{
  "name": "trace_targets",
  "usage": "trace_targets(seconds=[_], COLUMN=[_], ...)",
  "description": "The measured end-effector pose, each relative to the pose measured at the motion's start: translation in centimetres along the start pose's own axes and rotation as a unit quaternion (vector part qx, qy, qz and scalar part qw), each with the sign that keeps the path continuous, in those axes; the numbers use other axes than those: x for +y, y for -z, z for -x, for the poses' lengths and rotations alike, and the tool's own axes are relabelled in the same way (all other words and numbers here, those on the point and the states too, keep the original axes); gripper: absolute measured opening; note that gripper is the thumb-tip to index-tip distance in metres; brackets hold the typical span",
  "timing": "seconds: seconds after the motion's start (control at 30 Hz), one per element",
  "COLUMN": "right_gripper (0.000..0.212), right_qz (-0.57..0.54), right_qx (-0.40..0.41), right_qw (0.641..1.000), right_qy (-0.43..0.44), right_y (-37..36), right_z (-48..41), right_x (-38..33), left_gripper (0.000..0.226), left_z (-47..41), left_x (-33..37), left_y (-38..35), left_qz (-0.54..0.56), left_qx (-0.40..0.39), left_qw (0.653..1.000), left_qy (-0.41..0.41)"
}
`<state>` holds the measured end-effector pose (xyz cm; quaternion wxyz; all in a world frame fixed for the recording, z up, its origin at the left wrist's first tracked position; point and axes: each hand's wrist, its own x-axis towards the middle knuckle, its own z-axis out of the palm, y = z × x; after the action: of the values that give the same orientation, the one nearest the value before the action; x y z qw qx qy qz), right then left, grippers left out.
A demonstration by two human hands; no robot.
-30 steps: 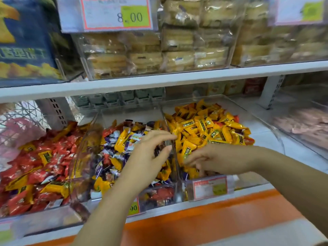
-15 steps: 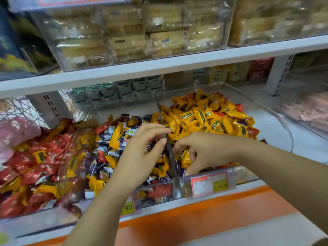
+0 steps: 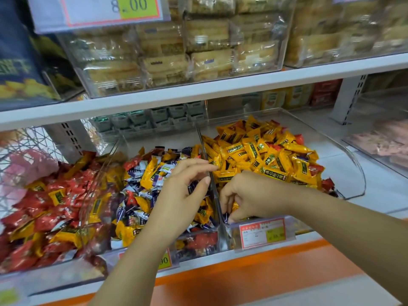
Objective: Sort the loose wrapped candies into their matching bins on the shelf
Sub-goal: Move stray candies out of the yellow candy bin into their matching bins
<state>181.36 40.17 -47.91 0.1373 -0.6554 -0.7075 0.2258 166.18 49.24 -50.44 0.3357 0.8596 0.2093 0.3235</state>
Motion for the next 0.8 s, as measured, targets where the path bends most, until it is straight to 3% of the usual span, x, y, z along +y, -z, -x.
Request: trace_targets(seconds=[0.37,0.63,0.8], right_gripper=[0.014,0.014,0.014], right_qz=[0.024,-0.064,-0.226], right_qx=[0.003,0.158,0.292], right_qw=[1.000,0.985,0.929], right_qy=[0.009,-0.026,-0.038], right_y=[-0.2,2.0,2.2], right_z=[-0.4,1.4,1.9], right_x=[-0.1,-0.5,-0.8], left_gripper=[0.031,0.029,0.032], left_z=[0.2,0.1,0.8], left_x=[0.3,0.8,2.2], left_y=[0.1,0.7,0.8], left_qz=[0.001,-0.020,0.002], left_qx=[-0.003,-0.011,-0.037], left_qw=[1.000,1.000,0.999], left_qy=[-0.001,-0.001,0.010])
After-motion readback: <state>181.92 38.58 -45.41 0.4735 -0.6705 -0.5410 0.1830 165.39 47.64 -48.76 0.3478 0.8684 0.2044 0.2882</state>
